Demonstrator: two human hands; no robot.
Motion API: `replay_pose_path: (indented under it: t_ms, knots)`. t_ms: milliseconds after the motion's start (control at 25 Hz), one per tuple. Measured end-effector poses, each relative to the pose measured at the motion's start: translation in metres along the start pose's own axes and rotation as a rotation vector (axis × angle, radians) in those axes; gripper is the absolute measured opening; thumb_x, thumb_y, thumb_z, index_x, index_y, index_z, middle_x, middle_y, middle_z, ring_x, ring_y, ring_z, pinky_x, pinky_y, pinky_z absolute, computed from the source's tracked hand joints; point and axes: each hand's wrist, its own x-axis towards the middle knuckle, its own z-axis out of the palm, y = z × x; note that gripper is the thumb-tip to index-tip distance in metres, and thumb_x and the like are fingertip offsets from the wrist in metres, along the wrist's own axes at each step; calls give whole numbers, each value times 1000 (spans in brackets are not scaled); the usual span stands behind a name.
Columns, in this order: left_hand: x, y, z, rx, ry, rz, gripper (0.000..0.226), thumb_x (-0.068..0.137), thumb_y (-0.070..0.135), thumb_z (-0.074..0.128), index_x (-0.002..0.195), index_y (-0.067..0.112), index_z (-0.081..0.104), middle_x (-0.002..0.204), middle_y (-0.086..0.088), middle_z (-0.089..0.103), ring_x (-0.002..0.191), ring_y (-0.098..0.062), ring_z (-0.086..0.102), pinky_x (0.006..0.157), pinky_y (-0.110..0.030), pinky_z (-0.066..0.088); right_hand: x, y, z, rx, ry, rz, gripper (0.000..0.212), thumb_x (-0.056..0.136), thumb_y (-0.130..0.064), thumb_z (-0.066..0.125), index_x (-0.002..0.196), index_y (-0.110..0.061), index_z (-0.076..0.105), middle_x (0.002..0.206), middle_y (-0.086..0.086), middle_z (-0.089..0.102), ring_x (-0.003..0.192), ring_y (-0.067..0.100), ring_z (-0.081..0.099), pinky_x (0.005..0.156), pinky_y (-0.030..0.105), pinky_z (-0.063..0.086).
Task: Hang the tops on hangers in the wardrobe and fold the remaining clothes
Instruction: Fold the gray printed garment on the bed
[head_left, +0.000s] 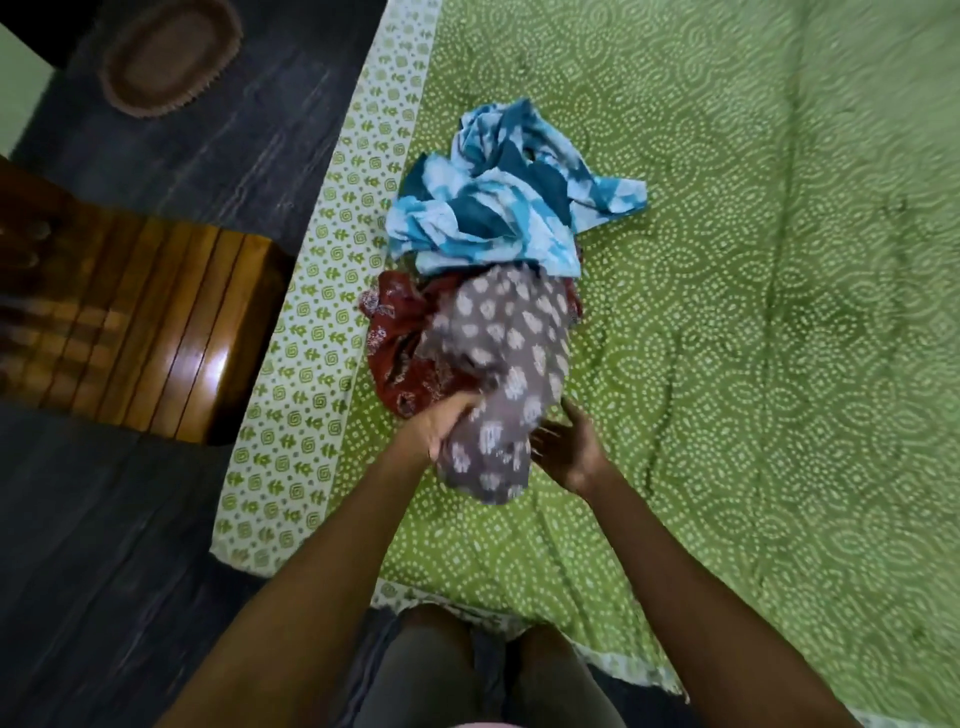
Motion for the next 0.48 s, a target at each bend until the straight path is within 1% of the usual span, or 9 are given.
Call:
replay_pose_path:
  t_ms: [80,120,160,200,240,280,320,400,480]
  knots:
    - [-31,-20,15,199,-42,-82,44,95,9,44,58,9,67,49,-3,64,45,-15,61,52,-22,50,-9,17,-13,-12,-237,-16,31,99,-24,41,116,-8,62,134,20,50,116,30,55,88,30,51]
    - [-44,-31,19,252,-94,-104,38,94,4,43,62,7,64,49,-3,64,42,-12,60,48,-20,50,-22,23,-12,-131,-187,-48,22,91,-22,59,108,-11,67,141,21,43,125,31,48,83,29,54]
    - [-54,-41,19,264,-102,-105,38,93,0,41,62,7,62,48,-3,62,39,-10,58,45,-18,49,-30,25,-9,-167,-136,-33,21,79,-24,75,96,-13,71,136,20,46,126,32,45,74,27,56]
    - [-60,-50,14,258,-75,-110,39,93,-2,38,60,6,58,45,-1,59,37,-8,55,42,-17,47,-44,18,2,-187,-103,-52,15,78,-23,75,88,-13,70,119,16,58,118,29,53,63,23,56]
    - [-69,-56,12,246,-25,-113,39,93,-1,35,60,5,55,45,0,57,37,-7,53,41,-17,44,-60,11,13,-158,-112,-97,10,90,-21,61,86,-13,64,97,12,66,98,22,64,55,19,54]
    - [-76,-62,6,210,18,-103,36,95,3,33,65,5,53,49,-1,58,41,-8,53,44,-16,43,-78,2,24,-166,-135,-151,23,99,-23,43,88,-12,59,80,7,69,78,16,68,52,19,52]
    - [-81,-65,3,154,54,-34,33,97,11,31,72,6,53,58,-3,59,49,-10,55,51,-17,43,-95,-9,38,-159,-170,-173,28,100,-25,36,92,-11,59,75,5,71,69,15,69,54,20,53]
    - [-88,-59,4,-155,49,187,40,100,29,29,89,7,60,84,-13,63,75,-20,59,74,-28,46,-134,-27,61,-312,-334,-220,20,94,-16,45,104,-10,61,84,1,73,73,13,69,64,23,55]
    - [-91,-45,6,-459,22,349,45,98,42,34,102,11,66,106,-14,67,101,-28,59,95,-41,44,-155,-40,70,-516,-443,-350,27,84,0,52,108,-10,60,89,-3,72,78,8,67,69,20,54]
